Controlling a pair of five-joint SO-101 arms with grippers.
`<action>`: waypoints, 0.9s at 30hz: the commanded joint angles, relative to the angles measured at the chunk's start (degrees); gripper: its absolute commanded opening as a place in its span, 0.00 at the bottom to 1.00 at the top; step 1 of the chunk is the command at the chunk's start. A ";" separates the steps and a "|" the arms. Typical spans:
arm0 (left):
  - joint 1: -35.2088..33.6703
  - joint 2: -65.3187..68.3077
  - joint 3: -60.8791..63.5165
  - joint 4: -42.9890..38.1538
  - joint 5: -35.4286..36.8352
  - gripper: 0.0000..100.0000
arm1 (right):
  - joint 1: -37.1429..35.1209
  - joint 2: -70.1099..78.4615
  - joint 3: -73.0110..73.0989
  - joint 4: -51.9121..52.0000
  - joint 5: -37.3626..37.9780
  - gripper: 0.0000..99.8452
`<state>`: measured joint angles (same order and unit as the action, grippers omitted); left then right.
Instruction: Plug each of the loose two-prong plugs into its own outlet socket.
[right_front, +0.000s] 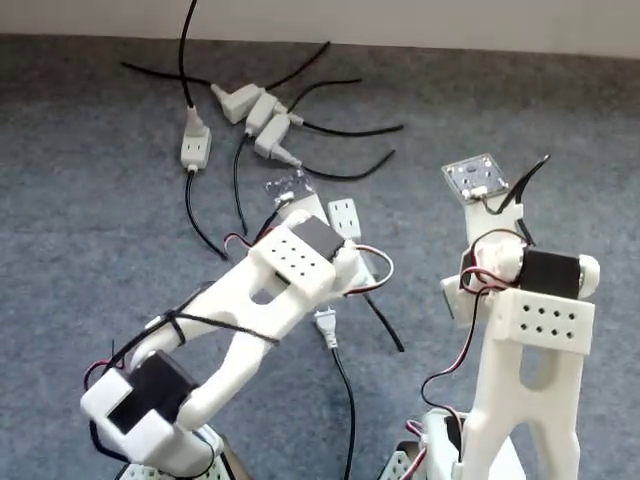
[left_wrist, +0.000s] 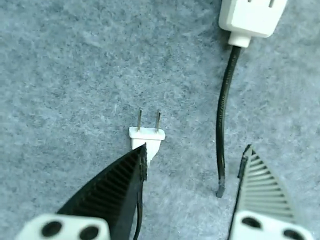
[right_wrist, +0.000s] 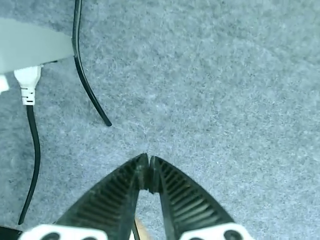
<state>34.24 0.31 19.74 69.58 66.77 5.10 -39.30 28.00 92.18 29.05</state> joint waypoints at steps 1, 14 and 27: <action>-0.31 4.44 -2.59 0.35 0.18 0.30 | 0.66 -1.63 1.89 -3.12 0.35 0.01; -0.13 19.21 -16.92 17.49 -1.41 0.30 | 0.66 -1.80 3.65 -4.79 0.35 0.01; 0.92 32.75 -21.41 17.85 -10.02 0.30 | 0.57 -1.98 3.74 -4.70 -3.96 0.01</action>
<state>33.98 30.29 0.57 86.81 58.24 5.10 -39.65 31.96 88.22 27.03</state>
